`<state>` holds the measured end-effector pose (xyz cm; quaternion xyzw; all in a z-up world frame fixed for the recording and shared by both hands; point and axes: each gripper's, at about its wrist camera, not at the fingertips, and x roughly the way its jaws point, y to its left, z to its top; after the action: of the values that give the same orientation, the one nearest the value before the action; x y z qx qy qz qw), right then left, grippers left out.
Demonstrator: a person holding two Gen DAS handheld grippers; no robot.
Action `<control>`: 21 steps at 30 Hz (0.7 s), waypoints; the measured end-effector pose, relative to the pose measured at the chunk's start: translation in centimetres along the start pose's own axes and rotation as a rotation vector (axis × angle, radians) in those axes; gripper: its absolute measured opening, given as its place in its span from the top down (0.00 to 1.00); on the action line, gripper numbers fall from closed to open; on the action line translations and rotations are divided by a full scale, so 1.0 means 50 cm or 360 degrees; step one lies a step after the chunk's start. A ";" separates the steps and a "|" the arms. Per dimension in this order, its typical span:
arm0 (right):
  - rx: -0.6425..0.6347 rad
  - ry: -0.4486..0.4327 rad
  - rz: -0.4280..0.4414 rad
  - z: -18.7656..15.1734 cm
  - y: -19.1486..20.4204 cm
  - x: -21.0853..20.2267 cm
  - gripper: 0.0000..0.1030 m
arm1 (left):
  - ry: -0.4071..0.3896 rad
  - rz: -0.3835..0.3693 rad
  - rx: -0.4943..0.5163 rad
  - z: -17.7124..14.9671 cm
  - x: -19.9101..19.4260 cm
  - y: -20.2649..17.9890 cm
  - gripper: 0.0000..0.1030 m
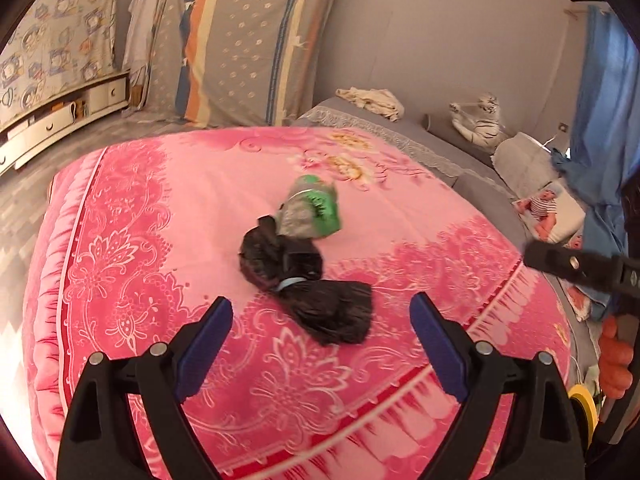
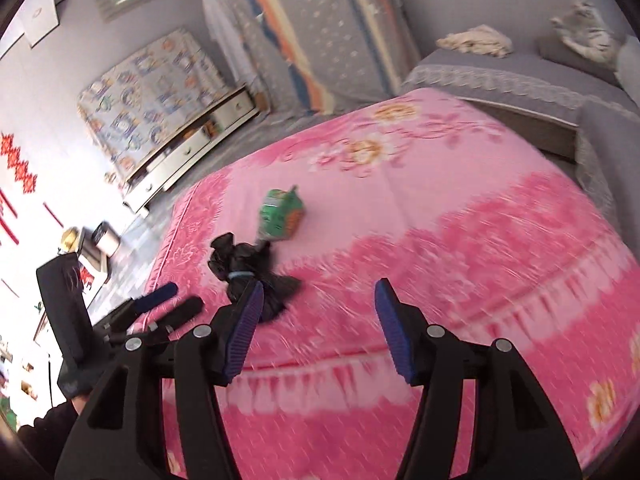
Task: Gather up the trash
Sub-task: 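Close left tool on the black plastic bag while right tool grasps the green packet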
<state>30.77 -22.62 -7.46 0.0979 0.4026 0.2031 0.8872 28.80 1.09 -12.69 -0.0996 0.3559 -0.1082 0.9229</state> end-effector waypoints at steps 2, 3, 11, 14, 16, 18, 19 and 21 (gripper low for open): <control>-0.0018 0.0048 0.0024 0.018 0.017 0.038 0.47 | 0.0028 0.0005 -0.0008 0.000 0.016 0.008 0.16; -0.0030 0.0086 0.0042 0.028 0.028 0.065 0.47 | 0.0040 0.0001 -0.0017 0.000 0.023 0.013 0.16; -0.0018 0.0268 0.0087 0.067 0.058 0.205 0.47 | 0.0083 -0.0021 -0.0085 0.010 0.068 0.036 0.16; 0.0014 0.0316 0.0104 0.082 0.059 0.244 0.47 | 0.0090 -0.0015 -0.0136 0.012 0.076 0.049 0.16; 0.0036 0.0334 0.0118 0.092 0.059 0.260 0.47 | 0.0099 -0.0025 -0.0180 0.014 0.081 0.058 0.16; 0.0058 0.0354 0.0143 0.105 0.061 0.277 0.47 | 0.0105 -0.0033 -0.0215 0.016 0.085 0.064 0.16; 0.0069 0.0372 0.0164 0.110 0.064 0.287 0.47 | 0.0110 -0.0039 -0.0228 0.018 0.089 0.065 0.16; 0.0071 0.0399 0.0158 0.118 0.069 0.305 0.47 | 0.0127 -0.0046 -0.0228 0.018 0.095 0.062 0.16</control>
<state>43.30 -12.89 -12.72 0.1112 0.5095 0.2485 0.8163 33.23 2.85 -15.87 -0.1661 0.3977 -0.0998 0.8968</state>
